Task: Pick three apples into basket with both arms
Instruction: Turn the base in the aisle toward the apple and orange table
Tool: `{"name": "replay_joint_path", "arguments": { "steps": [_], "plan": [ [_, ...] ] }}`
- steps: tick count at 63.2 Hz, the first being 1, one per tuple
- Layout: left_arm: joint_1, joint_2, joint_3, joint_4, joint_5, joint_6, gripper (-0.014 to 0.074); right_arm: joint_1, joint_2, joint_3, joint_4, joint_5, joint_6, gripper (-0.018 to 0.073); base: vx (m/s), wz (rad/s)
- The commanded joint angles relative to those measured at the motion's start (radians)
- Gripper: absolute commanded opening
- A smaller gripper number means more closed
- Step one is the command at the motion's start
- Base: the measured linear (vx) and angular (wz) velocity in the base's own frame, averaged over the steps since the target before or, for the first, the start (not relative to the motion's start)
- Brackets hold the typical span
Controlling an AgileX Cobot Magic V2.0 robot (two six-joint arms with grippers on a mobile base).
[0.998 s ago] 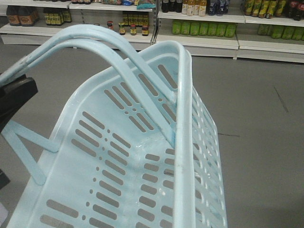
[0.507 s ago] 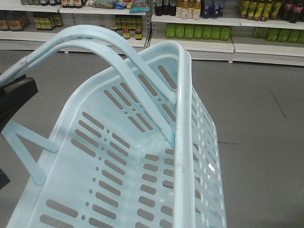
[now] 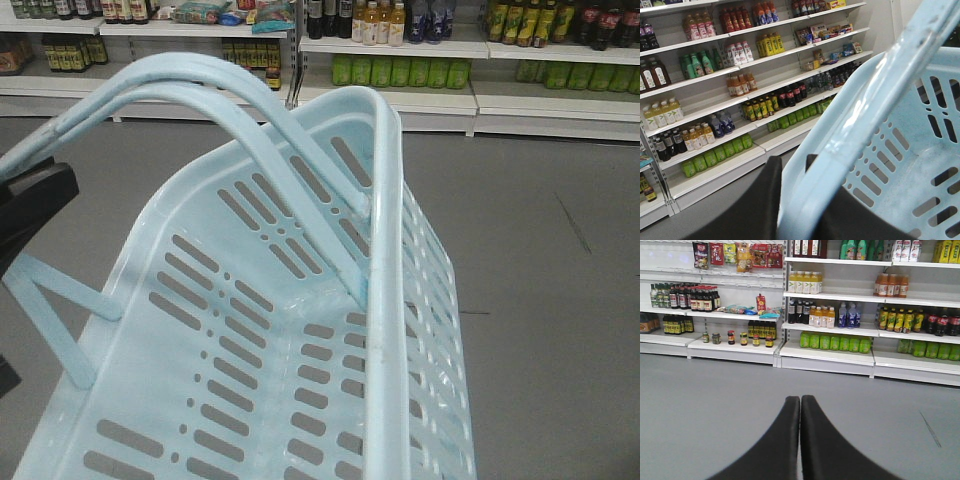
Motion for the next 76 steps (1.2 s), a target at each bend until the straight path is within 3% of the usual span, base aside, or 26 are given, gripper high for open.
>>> {"name": "replay_joint_path", "arguments": {
  "steps": [1,76],
  "plan": [
    [-0.004,-0.001,-0.029,0.019,0.031,-0.024,-0.0006,-0.005,-0.012,0.014,-0.009,-0.071,-0.007,-0.0008,0.10,-0.09],
    [-0.004,-0.001,-0.029,0.019,0.031,-0.024,-0.0006,-0.005,-0.012,0.014,-0.009,-0.071,-0.007,-0.0008,0.09,-0.10]
  ]
}}
